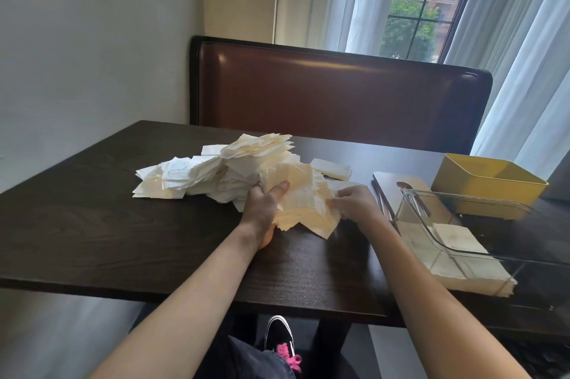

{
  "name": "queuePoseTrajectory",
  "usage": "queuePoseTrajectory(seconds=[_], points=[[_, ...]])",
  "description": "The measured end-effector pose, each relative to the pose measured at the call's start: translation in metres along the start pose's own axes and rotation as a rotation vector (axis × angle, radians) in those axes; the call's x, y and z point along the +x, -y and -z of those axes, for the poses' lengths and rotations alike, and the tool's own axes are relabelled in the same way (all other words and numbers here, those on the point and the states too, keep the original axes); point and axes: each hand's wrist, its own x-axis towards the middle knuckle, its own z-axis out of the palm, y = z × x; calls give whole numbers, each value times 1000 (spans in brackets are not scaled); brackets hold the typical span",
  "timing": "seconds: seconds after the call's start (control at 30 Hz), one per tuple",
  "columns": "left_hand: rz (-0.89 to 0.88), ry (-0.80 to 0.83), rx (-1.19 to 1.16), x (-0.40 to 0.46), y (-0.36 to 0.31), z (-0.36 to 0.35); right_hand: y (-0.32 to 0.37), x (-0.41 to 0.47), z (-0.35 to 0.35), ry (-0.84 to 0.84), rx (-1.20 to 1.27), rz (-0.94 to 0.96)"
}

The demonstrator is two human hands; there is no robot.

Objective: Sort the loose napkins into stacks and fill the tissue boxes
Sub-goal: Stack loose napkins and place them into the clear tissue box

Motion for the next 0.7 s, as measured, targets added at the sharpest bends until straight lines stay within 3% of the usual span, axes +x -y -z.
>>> queuePoseTrajectory(seconds=[0.27, 0.47, 0.7], points=[[-3, 7, 16, 1, 1, 1, 6, -24, 13, -106, 361, 90], [2, 26, 35, 2, 2, 1, 37, -51, 25, -1, 671, 161], [5, 27, 27, -1, -1, 0, 42, -53, 6, 45, 597, 193]])
